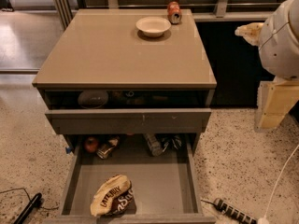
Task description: Pick brown chip bag from middle drawer and place on counter
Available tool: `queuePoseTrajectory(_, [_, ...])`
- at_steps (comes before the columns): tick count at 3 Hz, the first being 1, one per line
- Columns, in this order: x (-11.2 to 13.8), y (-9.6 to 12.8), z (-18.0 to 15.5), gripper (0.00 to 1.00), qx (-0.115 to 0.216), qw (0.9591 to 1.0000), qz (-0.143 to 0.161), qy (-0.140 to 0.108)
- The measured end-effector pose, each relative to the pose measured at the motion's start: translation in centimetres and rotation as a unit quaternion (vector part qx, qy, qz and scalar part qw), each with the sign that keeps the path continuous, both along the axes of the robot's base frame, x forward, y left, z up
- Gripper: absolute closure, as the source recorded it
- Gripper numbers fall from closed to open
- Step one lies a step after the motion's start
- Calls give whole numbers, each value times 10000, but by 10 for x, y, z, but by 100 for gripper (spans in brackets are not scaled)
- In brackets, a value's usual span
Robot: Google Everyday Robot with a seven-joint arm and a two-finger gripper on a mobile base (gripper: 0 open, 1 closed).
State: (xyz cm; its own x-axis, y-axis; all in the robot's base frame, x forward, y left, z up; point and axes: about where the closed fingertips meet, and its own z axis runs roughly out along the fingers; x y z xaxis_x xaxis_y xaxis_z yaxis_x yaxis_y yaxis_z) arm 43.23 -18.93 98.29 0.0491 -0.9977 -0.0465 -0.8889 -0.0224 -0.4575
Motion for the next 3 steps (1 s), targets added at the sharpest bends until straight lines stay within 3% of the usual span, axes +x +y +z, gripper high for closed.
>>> queuePoseTrajectory(2, [-2, 6, 2, 0, 61, 10000, 35, 62])
queuePoseTrajectory(3, [-2, 10, -5, 0, 466, 9983, 209, 267])
